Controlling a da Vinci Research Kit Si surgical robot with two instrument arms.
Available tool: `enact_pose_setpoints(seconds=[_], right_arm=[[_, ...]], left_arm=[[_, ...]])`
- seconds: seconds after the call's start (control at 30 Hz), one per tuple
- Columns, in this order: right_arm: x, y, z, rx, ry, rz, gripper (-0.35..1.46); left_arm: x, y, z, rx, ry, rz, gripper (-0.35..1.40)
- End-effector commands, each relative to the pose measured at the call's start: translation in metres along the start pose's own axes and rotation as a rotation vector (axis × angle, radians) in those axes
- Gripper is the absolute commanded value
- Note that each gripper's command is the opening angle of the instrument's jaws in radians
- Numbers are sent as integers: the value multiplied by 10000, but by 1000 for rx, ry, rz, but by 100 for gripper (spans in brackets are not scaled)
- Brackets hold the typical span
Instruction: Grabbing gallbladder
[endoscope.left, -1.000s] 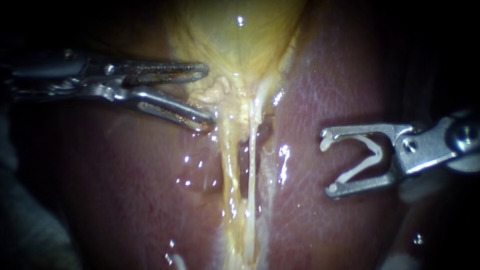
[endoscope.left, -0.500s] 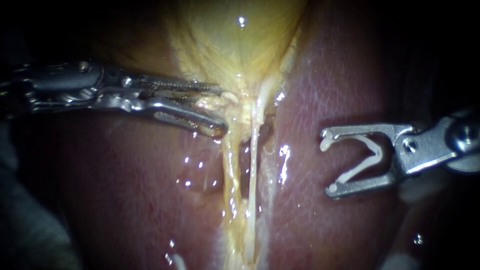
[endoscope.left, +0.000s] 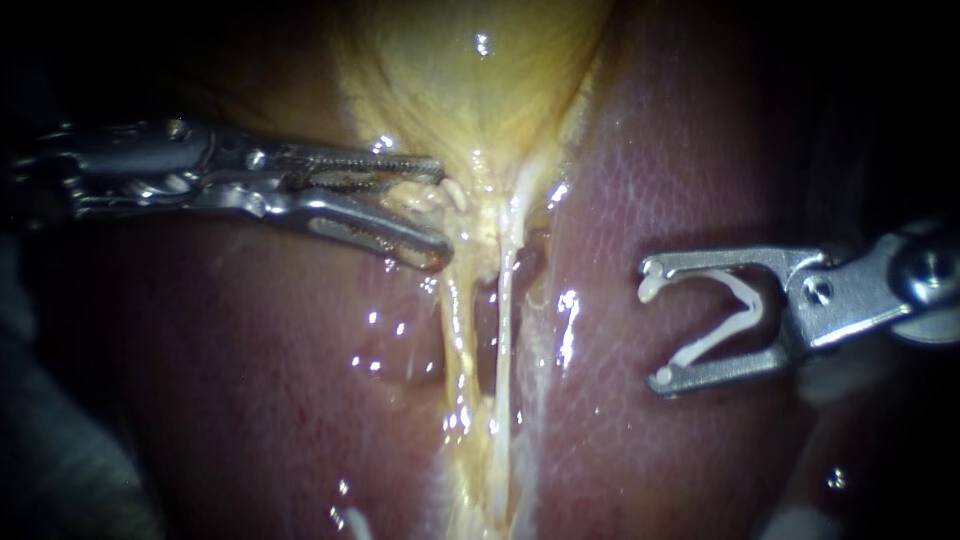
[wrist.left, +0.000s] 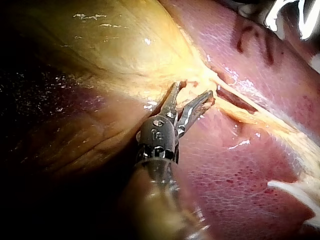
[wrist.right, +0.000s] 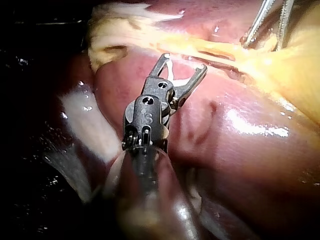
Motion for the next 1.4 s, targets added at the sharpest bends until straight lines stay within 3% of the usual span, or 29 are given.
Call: enact_pose_setpoints(seconds=[0.03,0.3,0.7,0.87,1.03,1.23,1.4], right_arm=[[0,0,0,0,0,0,48],[0,0,0,0,0,0,48],[0,0,-1,0,0,0,48],[0,0,-1,1,0,0,48],[0,0,-1,1,0,0,48],[0,-1,-1,1,0,0,48],[0,0,-1,1,0,0,48]], left_arm=[[0,1,-2,1,0,-1,36],[11,12,-12,-2,-1,-38,-33],[22,28,-28,-11,-2,-93,-35],[36,39,-48,-21,-4,-119,-35],[52,39,-73,-31,-10,-128,-35],[75,31,-111,-18,32,-146,-35],[78,30,-119,-15,39,-151,-35]])
